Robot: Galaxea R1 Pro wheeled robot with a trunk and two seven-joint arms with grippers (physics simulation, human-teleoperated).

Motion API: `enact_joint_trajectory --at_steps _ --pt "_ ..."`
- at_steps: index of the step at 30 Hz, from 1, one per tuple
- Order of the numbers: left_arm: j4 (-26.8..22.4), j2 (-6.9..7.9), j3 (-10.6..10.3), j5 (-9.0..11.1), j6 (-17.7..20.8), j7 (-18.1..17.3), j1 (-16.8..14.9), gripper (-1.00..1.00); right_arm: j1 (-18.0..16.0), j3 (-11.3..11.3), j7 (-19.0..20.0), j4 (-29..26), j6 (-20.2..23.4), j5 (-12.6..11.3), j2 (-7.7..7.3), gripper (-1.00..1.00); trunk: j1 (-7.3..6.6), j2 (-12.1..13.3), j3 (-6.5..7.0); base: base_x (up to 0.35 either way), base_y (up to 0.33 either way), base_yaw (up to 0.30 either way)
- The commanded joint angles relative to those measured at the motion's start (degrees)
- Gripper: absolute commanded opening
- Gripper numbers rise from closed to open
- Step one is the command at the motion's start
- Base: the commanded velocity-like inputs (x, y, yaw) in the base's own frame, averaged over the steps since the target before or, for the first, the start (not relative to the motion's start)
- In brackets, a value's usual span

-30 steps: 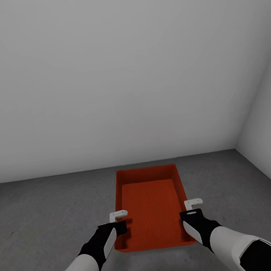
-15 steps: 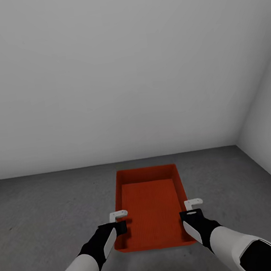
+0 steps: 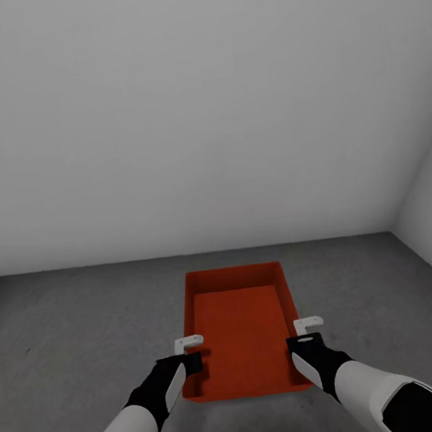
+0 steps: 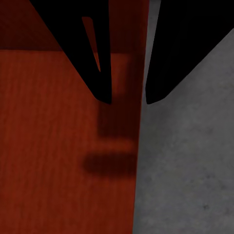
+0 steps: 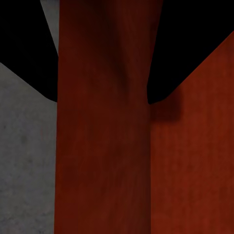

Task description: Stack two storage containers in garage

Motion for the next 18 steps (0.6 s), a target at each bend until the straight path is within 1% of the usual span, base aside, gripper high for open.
enact_joint_trajectory --at_steps 1,6,18 --pt "-0.3 -0.07 -0.4 -1.4 0.4 0.6 0.0 -1.0 -0.1 -0.4 -0.4 0.0 0.5 -1.4 0.55 -1.0 0.22 -0.4 -0.23 0.0 0.0 0.009" --pt "-0.3 -0.07 -0.4 -1.4 0.4 0.6 0.0 -1.0 -0.1 -0.4 -0.4 0.0 0.5 -1.4 0.51 -1.0 1.32 -2.4 -1.24 0.0 0.0 0.003" --pt "-0.2 -0.09 -0.4 -1.4 0.4 0.6 0.0 -1.0 -0.1 -0.4 -0.4 0.0 0.4 -1.4 0.48 -1.0 3.95 -7.3 -4.44 0.0 0.0 0.0"
